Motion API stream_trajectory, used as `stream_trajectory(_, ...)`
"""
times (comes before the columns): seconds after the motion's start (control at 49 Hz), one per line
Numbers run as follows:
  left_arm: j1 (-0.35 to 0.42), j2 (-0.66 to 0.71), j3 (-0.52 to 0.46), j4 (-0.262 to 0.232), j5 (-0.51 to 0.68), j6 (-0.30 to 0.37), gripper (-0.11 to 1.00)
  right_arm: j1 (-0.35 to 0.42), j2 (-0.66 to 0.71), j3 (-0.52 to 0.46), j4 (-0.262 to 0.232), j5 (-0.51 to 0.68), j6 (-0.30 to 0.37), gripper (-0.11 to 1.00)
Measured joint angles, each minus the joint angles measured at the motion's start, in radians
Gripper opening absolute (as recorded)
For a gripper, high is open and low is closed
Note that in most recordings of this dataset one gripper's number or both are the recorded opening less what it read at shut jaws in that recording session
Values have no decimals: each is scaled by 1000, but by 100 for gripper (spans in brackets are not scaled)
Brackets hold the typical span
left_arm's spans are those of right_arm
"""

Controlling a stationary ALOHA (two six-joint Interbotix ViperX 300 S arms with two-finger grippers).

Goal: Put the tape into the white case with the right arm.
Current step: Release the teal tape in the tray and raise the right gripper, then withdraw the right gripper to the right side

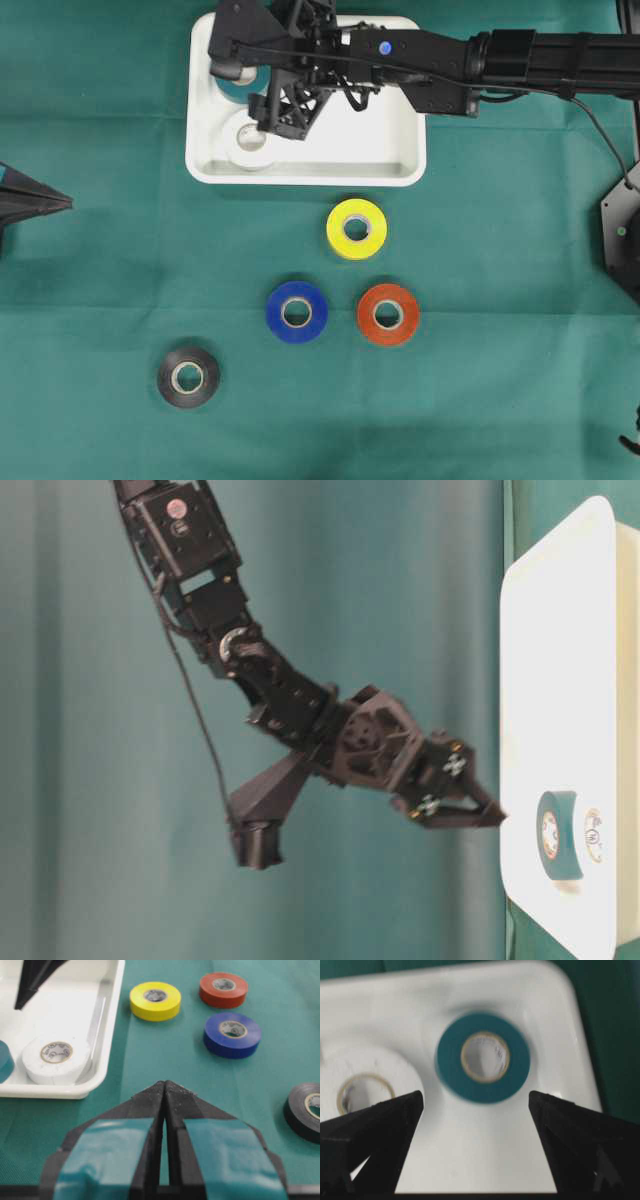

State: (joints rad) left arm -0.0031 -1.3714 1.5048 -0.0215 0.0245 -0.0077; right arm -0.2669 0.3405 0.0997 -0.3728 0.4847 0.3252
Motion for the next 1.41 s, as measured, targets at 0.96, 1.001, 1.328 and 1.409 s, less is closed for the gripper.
stream_trajectory(0.96,0,0,0,0,0,0,0,-11,-623,825,2,-348,21,72)
stream_trajectory(1.001,0,0,0,0,0,0,0,-11,-653,853,0,-356,21,72)
stream_trajectory(1.328,0,0,0,0,0,0,0,-11,-914,1051,3,-365,21,72)
stream_trajectory(1.409,0,0,0,0,0,-2,0,-11,-974,1091,5,-368,21,72)
